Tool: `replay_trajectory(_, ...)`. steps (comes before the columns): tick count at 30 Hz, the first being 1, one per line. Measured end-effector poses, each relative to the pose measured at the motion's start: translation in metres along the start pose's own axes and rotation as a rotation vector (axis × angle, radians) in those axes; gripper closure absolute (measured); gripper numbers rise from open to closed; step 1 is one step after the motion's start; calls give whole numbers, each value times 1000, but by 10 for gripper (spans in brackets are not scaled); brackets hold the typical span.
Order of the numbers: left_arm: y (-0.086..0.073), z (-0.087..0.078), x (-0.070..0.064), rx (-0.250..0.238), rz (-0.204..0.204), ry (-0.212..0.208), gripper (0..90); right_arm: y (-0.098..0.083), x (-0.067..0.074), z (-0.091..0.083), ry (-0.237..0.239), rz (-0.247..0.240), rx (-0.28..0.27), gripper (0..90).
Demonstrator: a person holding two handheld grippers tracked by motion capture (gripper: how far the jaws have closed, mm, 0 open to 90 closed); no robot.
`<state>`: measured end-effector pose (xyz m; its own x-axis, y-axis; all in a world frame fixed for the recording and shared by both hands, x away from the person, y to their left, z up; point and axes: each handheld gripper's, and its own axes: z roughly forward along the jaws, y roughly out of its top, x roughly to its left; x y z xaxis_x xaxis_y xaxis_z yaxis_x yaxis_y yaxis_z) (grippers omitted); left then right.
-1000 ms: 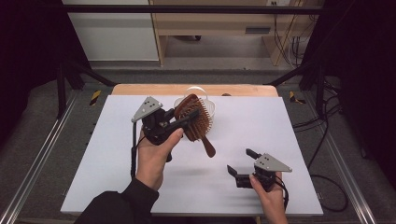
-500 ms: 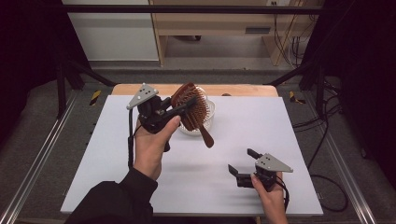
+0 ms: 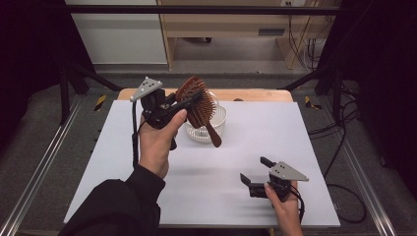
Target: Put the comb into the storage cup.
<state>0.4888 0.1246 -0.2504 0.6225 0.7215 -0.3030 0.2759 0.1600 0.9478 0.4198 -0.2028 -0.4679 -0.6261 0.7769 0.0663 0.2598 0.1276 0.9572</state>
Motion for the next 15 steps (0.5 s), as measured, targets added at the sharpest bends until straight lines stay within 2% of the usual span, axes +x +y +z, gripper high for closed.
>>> replay_trajectory(5, 4, 7, 3, 2, -30, 1, 511, 0, -1, -1, -3, 12, -2, 46)
replay_trajectory(11, 11, 19, 8, -9, -63, 25, 511, 0, -2, -2, 2, 21, -13, 46)
replay_trajectory(15, 15, 26, 10, -9, -68, 41, 511, 1, -3, -2, 5, 22, -15, 46)
